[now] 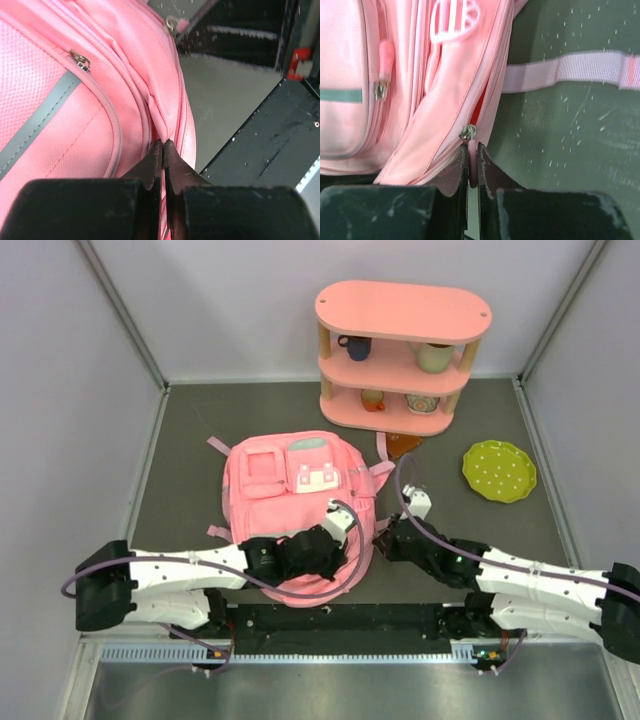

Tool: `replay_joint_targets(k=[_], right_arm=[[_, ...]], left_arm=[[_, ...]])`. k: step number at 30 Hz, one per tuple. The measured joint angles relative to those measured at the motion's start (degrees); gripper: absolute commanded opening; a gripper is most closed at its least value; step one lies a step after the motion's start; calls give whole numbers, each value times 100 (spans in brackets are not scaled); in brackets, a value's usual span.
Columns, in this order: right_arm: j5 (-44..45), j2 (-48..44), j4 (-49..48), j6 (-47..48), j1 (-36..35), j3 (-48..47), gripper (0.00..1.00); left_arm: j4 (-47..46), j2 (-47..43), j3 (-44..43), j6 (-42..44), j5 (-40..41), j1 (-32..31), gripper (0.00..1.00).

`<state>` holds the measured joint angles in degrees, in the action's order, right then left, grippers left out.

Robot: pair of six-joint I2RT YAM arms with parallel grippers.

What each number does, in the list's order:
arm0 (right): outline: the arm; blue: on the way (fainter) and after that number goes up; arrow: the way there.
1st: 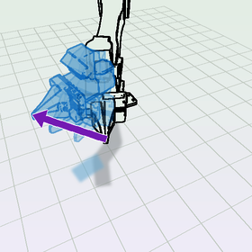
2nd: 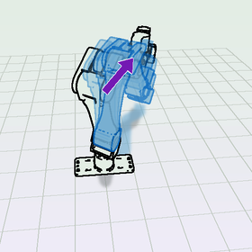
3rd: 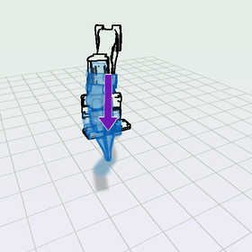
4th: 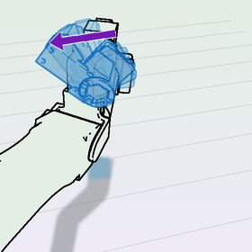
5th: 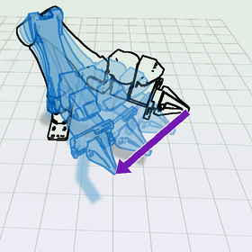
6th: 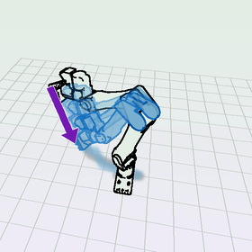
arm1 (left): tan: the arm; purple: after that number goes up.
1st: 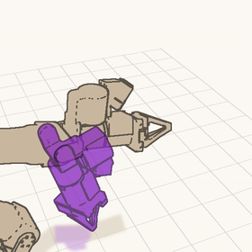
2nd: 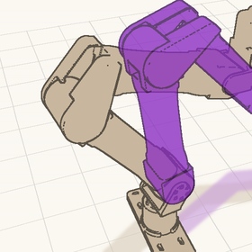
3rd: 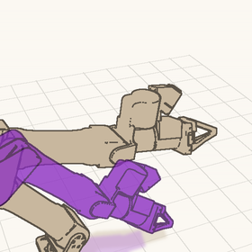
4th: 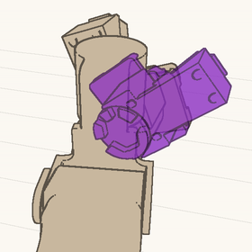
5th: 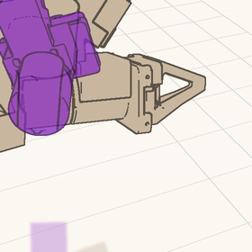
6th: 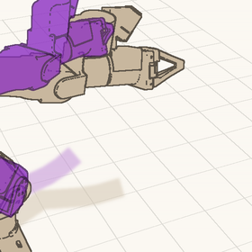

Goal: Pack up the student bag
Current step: Zip the student bag at the center of the board.

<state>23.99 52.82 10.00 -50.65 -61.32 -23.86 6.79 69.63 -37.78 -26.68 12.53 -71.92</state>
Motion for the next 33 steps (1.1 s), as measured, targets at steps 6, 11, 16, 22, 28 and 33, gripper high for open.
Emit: replay_joint_targets(k=[6,11,16,22,28,33], right_arm=[[-804,313,-328,570,763,-160,0],[-1263,828,-654,885,1224,-269,0],[-1534,1478,-920,1106,1517,-540,0],[-1792,1853,-1073,1191,1587,-728,0],[-1895,1641,-1091,1163,1617,-610,2],[-1681,1001,-796,1113,1655,-387,7]], left_arm=[[264,-706,352,-328,-31,4,0],[634,-1432,719,-800,-22,4,0],[1119,-2120,933,-1128,48,4,0],[1482,-2417,951,-1198,190,15,0],[1515,-2437,951,-1069,92,15,6],[1517,-2273,820,-872,-358,9,40]])
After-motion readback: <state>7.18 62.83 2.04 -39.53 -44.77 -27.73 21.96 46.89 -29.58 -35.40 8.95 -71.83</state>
